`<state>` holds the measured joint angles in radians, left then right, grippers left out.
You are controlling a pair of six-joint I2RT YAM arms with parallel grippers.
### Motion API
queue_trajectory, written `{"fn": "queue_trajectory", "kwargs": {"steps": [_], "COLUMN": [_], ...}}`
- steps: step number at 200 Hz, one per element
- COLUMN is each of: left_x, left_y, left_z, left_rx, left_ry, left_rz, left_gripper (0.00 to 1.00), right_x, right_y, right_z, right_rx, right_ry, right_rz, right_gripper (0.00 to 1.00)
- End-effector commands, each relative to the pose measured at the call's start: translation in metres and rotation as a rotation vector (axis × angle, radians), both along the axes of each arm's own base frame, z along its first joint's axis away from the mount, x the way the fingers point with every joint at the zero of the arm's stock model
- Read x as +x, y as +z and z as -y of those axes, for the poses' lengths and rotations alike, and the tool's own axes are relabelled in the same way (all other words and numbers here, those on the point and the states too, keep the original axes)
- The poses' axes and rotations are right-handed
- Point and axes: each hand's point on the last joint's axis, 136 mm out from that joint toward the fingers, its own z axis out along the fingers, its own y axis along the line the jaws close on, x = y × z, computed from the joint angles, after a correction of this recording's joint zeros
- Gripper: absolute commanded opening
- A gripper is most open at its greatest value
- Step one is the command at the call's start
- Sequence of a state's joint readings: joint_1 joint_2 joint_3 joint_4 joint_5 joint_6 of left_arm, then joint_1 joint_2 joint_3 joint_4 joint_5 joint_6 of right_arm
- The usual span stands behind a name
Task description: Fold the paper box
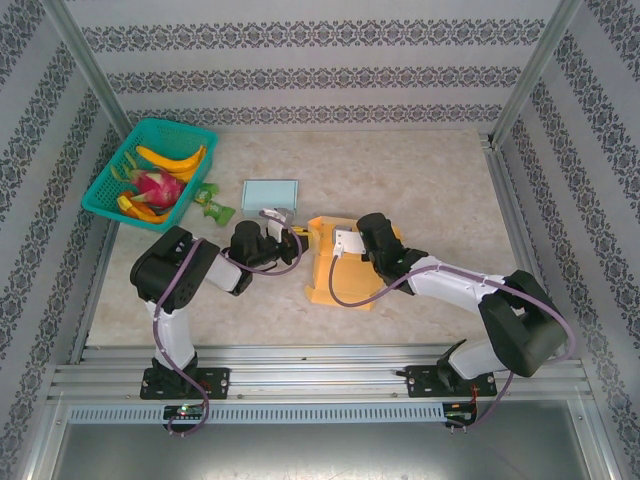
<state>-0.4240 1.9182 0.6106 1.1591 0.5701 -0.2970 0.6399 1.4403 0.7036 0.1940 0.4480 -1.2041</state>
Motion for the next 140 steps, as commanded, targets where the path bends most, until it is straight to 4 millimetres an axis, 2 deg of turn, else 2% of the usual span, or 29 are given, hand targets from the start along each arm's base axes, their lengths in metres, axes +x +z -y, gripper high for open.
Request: {"fn": "queue_trajectory", "kwargs": {"steps": [1,55,140], "left_x": [-0.004,-0.008,-0.01], "left_y": [0.023,0.024,0.022], "left_z": [0.016,0.023,0.041], "left_rx": [-0.059,-0.062,-0.072], "left_ry": [-0.066,-0.093,-0.133], "left_rz": [0.071,0.071,0.057], "left_gripper": [0.26,0.26,0.3], "right_x": [-0.001,0.007,0.005], "right_y": [-0.012,-0.01,-0.01], "right_z": [-0.002,0.005,0.002], "right_rx": [-0.03,-0.014,0.004], "right_ry": [-0.004,-0.068,-0.063], "right_rz": [0.0,0.048,0.042], "right_gripper": [0.0,0.0,0.0]}}
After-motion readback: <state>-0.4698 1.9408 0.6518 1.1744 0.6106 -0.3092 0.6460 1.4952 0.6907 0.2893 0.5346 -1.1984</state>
